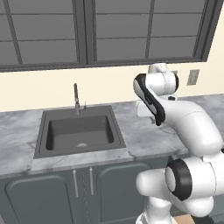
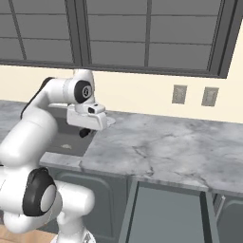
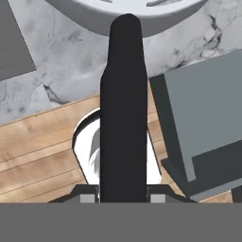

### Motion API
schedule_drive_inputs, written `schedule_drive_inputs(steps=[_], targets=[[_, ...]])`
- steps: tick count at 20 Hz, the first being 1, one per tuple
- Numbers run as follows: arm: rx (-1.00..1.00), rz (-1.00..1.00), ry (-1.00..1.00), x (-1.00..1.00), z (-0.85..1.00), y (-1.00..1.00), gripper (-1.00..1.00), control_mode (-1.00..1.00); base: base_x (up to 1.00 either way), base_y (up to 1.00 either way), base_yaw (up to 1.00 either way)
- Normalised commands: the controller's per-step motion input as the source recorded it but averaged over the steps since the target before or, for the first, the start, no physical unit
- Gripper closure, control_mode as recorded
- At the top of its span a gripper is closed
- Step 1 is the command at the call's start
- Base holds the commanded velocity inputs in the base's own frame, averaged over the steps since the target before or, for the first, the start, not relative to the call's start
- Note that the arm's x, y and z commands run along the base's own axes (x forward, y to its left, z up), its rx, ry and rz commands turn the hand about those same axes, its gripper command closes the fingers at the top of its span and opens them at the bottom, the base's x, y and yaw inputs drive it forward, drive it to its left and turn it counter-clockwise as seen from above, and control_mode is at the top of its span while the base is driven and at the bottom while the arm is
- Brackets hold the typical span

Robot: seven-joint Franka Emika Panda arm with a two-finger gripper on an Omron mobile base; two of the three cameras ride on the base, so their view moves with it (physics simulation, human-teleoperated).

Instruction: Take the pizza cutter from the drawer on the right and place it on the dining counter for cutting.

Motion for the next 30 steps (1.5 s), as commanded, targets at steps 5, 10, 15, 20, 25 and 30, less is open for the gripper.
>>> schedule_drive_inputs(steps=[5,10,15,20,25,30], targets=[[0.0,0.0,-0.02,-0.03,0.0,0.0,1.0,-1.0,0.0,0.0,0.0],[0.0,0.0,-0.01,-0.18,0.0,0.07,1.0,1.0,-0.38,0.31,0.04],[0.0,0.0,0.0,0.0,0.0,0.0,1.0,1.0,-0.7,1.0,0.59],[0.0,0.0,0.0,0.0,0.0,0.0,1.0,1.0,-0.33,0.74,0.93],[0.0,0.0,0.0,0.0,0.0,0.0,1.0,1.0,-0.18,0.1,1.0],[0.0,0.0,0.0,0.0,0.0,0.0,1.0,1.0,-0.12,0.0,1.0]])
